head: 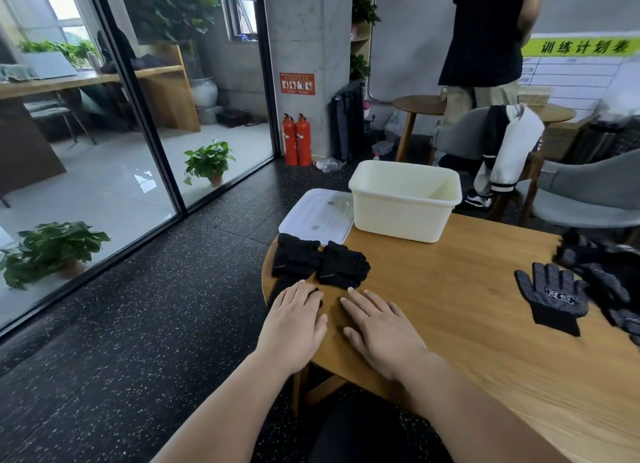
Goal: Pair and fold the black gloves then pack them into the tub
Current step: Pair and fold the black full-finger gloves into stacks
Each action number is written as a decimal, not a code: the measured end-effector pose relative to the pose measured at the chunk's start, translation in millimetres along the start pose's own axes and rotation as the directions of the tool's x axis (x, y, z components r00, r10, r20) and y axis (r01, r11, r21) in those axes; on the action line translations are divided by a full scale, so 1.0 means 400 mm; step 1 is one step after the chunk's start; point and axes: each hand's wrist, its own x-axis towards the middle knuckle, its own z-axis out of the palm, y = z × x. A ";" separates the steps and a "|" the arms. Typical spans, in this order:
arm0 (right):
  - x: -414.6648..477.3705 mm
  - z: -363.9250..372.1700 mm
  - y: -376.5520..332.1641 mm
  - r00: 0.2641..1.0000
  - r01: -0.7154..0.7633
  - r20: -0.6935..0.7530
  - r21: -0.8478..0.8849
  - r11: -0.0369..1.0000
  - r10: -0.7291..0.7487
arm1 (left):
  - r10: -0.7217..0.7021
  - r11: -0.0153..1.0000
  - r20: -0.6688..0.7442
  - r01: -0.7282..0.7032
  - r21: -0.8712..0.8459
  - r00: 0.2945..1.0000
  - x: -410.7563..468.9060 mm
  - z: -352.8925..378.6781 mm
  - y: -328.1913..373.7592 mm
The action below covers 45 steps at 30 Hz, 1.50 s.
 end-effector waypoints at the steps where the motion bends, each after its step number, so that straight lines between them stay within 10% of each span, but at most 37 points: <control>1: -0.011 -0.004 0.024 1.000 -0.022 -0.005 0.006 1.000 0.022 | 0.023 1.000 0.013 -0.023 -0.004 1.000 0.009 0.002 0.026; 20: -0.406 -0.026 0.524 0.787 -0.614 -0.046 0.031 0.789 0.615 | 0.425 0.904 0.201 -0.404 -0.140 0.882 0.126 0.127 0.586; 33: -0.498 0.037 0.568 0.803 -0.484 -0.376 0.044 0.874 0.463 | 0.469 0.869 0.156 -0.422 -0.257 0.870 0.155 0.227 0.774; 38: -0.551 0.023 0.660 0.612 -0.658 -0.535 0.063 0.750 0.582 | 0.496 0.859 0.180 -0.449 -0.247 0.849 0.148 0.247 0.790; 45: -0.559 0.041 0.717 0.429 -0.864 -0.375 0.093 0.494 0.822 | 0.535 0.841 0.202 -0.495 -0.218 0.820 0.147 0.242 0.792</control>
